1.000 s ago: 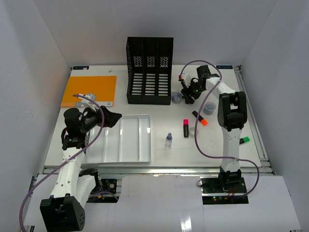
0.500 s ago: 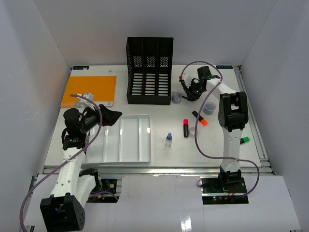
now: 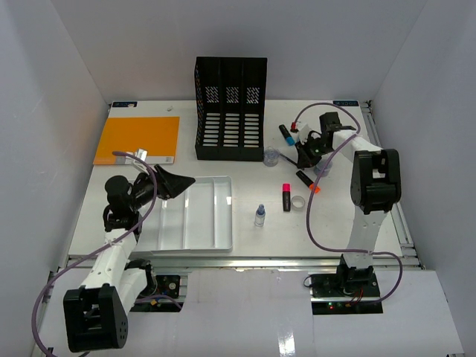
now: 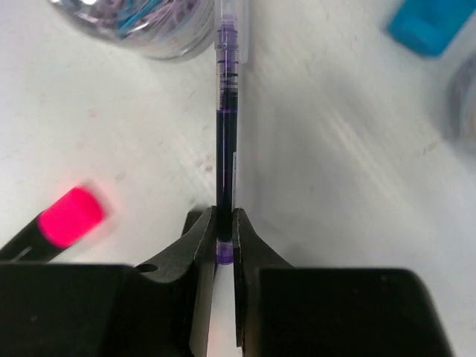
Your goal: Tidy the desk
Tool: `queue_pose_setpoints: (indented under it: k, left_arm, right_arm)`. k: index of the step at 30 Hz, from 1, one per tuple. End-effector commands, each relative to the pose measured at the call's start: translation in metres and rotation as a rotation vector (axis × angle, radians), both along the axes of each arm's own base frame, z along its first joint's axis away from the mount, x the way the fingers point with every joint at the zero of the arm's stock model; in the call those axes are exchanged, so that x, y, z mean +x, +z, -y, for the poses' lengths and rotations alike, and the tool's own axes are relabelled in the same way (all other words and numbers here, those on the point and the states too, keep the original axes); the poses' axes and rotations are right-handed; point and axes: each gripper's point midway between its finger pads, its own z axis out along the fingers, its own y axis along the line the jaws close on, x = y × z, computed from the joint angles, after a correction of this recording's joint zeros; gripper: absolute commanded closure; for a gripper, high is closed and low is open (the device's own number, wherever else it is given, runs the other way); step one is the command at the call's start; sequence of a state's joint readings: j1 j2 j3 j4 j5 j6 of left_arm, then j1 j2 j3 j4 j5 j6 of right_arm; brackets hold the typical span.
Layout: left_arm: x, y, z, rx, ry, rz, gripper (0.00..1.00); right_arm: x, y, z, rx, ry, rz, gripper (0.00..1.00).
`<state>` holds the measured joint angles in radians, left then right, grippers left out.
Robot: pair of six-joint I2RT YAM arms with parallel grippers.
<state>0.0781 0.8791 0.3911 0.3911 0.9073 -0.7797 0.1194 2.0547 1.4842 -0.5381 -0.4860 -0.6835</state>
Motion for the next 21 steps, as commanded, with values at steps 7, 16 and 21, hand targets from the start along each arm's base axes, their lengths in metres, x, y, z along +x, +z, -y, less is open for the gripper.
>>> queue_pose_setpoints:
  k: [7,16,21]
  left_arm:
    - [-0.020,0.033,0.090,-0.128,-0.127,-0.009,0.08]
    - [-0.015,0.071,0.164,-0.207,-0.148,0.079,0.13]
    - [0.002,0.076,0.208,-0.223,-0.143,0.093,0.16]
  right_arm:
    - [-0.053,0.109,-0.010,0.299,-0.057,0.025,0.92]
    - [-0.140,0.185,-0.042,0.570,0.066,0.031,0.92]
    - [-0.171,0.209,-0.053,0.704,0.107,-0.026,0.92]
